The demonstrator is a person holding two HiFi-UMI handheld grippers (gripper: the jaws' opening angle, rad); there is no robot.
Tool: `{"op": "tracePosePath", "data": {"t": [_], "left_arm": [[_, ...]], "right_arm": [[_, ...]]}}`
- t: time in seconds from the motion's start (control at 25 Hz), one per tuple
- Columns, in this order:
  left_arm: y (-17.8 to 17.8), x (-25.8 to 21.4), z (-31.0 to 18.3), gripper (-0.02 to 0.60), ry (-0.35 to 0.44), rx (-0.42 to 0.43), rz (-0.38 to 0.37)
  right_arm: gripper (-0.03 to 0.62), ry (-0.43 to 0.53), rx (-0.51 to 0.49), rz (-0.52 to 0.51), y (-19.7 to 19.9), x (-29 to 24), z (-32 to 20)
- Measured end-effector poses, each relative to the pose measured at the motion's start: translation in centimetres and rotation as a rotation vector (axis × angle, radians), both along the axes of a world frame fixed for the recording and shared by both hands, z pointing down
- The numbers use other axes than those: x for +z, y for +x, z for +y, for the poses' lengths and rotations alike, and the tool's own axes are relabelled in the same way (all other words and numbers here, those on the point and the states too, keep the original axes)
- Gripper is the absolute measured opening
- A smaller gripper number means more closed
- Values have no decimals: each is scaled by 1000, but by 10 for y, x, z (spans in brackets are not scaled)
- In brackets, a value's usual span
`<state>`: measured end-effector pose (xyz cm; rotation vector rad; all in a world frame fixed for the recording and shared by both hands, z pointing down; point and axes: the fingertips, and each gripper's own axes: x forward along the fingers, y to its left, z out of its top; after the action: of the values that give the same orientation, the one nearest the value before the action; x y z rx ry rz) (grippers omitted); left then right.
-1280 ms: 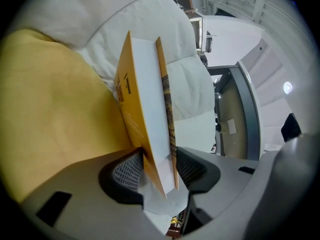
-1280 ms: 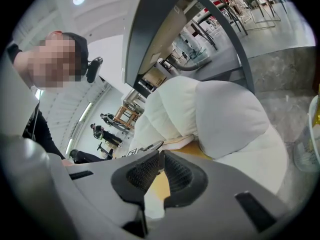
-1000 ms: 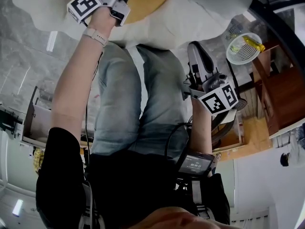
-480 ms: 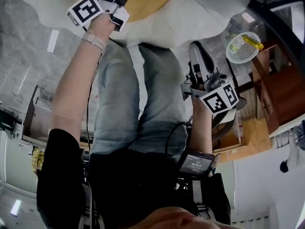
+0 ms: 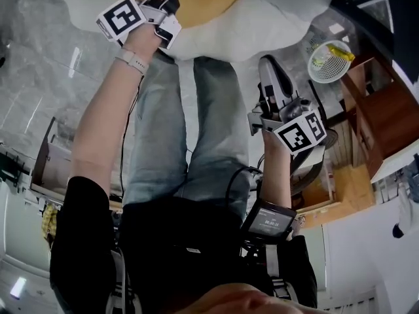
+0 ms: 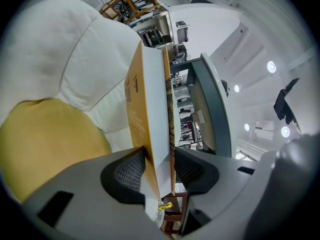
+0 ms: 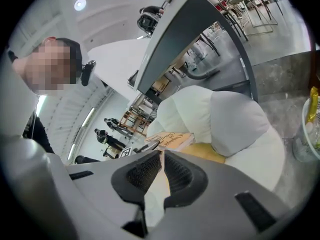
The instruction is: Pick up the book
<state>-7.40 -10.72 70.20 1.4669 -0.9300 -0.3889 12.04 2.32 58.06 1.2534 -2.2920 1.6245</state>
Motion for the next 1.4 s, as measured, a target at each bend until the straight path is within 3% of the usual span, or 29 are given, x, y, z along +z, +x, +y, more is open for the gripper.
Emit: {"op": "tracePosePath", "data": {"t": [0.08,0.24,0.68,1.4], "left_arm": [[-1,-21,5,185,17,12,-14],[11,-58,19,184,-22,-17,106],[24,-171,61,183,-11,36,117],[46,-370,80,183,115,104,143]], "right_arm": [[49,15,6,-1,-1,-19,5],[49,36,18,-1,1,-46,12],[49,102,89,-17,8,-134,34],[49,226,168,-24,38,-291,35]]}}
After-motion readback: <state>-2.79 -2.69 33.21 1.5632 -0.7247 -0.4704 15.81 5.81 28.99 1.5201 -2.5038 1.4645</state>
